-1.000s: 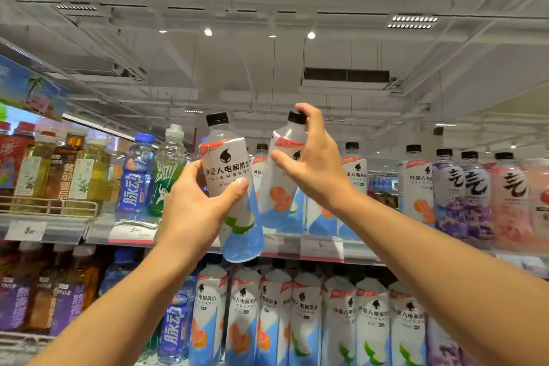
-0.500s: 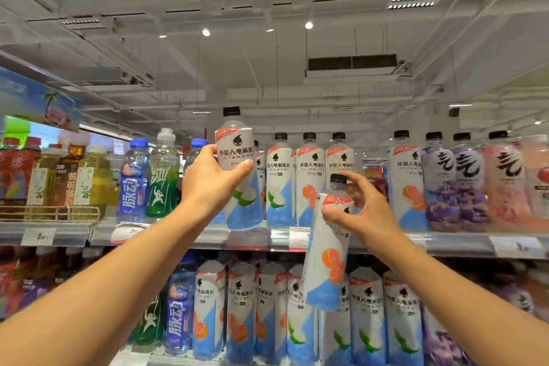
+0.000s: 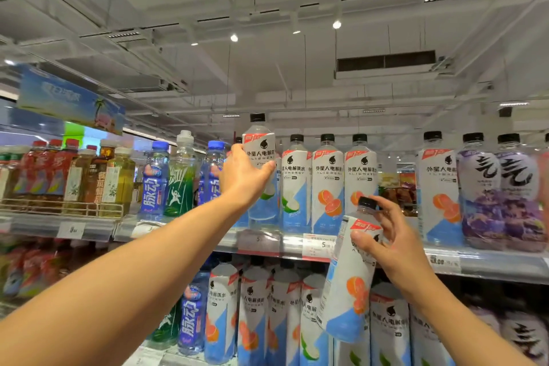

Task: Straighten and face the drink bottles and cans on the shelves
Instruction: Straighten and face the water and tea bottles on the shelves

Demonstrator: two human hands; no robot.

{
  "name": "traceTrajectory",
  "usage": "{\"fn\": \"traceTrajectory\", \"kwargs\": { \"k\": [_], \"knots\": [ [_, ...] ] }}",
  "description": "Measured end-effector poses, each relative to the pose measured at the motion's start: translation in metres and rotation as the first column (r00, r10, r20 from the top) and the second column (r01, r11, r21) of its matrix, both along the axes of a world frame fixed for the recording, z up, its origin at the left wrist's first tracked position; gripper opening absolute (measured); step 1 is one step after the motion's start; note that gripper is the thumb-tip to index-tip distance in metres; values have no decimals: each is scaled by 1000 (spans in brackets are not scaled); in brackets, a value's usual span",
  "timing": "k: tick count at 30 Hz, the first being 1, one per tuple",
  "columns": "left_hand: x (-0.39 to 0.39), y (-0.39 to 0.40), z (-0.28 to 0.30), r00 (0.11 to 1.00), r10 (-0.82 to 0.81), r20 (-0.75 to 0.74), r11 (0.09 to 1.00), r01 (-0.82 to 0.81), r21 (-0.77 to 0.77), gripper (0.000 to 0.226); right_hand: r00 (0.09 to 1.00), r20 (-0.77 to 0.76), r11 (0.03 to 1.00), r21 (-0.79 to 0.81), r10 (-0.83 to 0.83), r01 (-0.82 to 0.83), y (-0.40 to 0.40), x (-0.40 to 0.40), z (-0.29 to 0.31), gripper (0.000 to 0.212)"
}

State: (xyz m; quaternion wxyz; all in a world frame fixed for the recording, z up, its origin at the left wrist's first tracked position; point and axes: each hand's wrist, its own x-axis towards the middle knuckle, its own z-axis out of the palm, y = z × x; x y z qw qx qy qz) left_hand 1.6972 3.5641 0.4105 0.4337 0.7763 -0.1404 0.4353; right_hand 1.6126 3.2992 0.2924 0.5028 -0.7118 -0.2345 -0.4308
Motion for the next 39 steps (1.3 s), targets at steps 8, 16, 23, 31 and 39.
{"fn": "traceTrajectory", "kwargs": {
  "k": [8, 16, 23, 31, 39],
  "knots": [
    [18, -11, -14, 999, 22, 26, 1000, -21, -13, 61, 1000, -21, 1000, -3, 19, -19, -3, 0, 1, 66],
    [37, -15, -21, 986, 167, 19, 969, -167, 184, 68, 999, -35, 1000, -11, 11, -11, -3, -1, 2, 67],
    [34, -12, 13, 940, 340, 21, 839, -313, 445, 66, 999, -31, 1000, 0, 15, -15, -2, -2, 1, 71],
    [24, 0, 49, 907, 371, 199, 788, -421, 450, 58, 999, -42, 1000, 11, 17, -16, -1, -1, 1, 70],
    [32, -11, 73, 975, 217, -55, 883, -172, 436, 44, 999, -49, 1000, -1, -5, 5, -2, 0, 0, 68]
  ]
}}
